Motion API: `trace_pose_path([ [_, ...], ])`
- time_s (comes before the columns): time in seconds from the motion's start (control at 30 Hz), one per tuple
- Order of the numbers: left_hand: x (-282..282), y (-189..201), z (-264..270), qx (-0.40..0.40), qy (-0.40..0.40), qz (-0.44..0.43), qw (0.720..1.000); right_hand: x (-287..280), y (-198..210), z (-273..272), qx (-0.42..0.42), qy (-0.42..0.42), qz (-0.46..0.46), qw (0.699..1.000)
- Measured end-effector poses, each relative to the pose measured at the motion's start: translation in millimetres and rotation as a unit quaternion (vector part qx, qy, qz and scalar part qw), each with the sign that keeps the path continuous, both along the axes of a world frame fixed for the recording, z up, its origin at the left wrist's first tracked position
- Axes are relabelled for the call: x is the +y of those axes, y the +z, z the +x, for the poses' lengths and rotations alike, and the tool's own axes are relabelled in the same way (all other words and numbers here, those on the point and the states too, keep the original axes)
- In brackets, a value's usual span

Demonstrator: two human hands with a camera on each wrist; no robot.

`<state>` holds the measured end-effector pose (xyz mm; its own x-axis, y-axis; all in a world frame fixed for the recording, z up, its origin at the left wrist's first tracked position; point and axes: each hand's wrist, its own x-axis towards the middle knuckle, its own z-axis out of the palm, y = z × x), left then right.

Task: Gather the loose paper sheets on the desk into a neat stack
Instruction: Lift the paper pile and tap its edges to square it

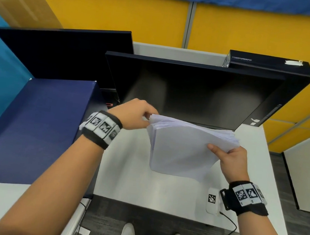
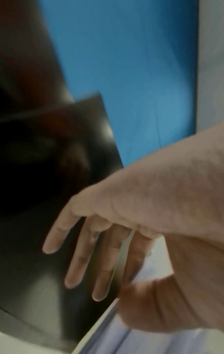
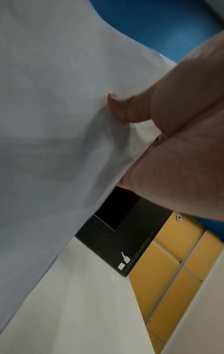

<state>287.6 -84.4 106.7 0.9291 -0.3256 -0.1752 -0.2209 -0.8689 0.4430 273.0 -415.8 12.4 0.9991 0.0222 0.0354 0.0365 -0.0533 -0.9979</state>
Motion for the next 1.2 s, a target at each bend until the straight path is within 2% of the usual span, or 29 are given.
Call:
trace_pose_path([
  [0.03, 11.8, -12.0, -5.8, 0.033, 0.018, -0.082, 0.996, -0.3, -0.6, 0.0, 0.002, -0.005, 0.004, 1.0],
  [0.07, 19.2, -24.3, -15.8, 0.087, 0.027, -0.201, 0.975, -0.1, -0.4, 0.2, 0.004, -0.011, 0.006, 1.0],
  [0.1, 20.7, -40.2, -26.9, 0.137, 0.036, -0.31, 0.94, 0.1, -0.6, 0.6, 0.006, -0.015, 0.006, 1.0],
  [0.13, 16.3, -55.8, -36.1, 0.161, 0.051, -0.37, 0.913, 0.4, -1.6, 0.9, 0.009, -0.02, 0.007, 1.0],
  [0.23, -24.1, -96.4, -43.6, 0.087, 0.163, -0.35, 0.918, 3.3, -7.8, 3.1, 0.024, -0.016, 0.01, 1.0],
  [0.27, -40.2, -101.8, -40.7, 0.065, 0.216, -0.372, 0.9, 5.7, -10.5, 4.2, 0.039, -0.008, 0.006, 0.999],
  [0.33, -63.6, -105.0, -32.7, 0.035, 0.297, -0.439, 0.847, 11.6, -13.2, 5.6, 0.067, -0.005, -0.011, 0.998],
  [0.4, -74.4, -99.0, -24.4, 0.009, 0.344, -0.46, 0.819, 15.2, -8.1, 7.4, 0.059, -0.025, -0.029, 0.997],
  [0.47, -75.3, -87.8, -22.3, -0.015, 0.339, -0.473, 0.813, 16.2, 7.7, 7.9, 0.017, -0.043, -0.028, 0.999],
  [0.57, -69.8, -76.9, -29.4, -0.071, 0.297, -0.48, 0.822, 10.4, 16.0, 8.0, -0.052, -0.023, -0.018, 0.998],
  [0.77, -65.0, -101.7, -37.5, -0.065, 0.312, -0.431, 0.844, 15.7, 0.4, 3.4, 0.005, 0.008, -0.091, 0.996],
  [0.93, -65.7, -89.8, -34.4, -0.081, 0.334, -0.475, 0.81, 22.1, 5.7, 6.7, -0.03, -0.032, -0.064, 0.997],
  [1.1, -77.3, -98.0, -39.7, -0.077, 0.38, -0.476, 0.789, 24.8, -5.2, 1.7, 0.031, -0.049, -0.064, 0.996],
  [1.2, -84.7, -84.8, -41.6, -0.132, 0.374, -0.513, 0.761, 27.5, 5.9, -1.7, 0.005, -0.069, 0.013, 0.998],
])
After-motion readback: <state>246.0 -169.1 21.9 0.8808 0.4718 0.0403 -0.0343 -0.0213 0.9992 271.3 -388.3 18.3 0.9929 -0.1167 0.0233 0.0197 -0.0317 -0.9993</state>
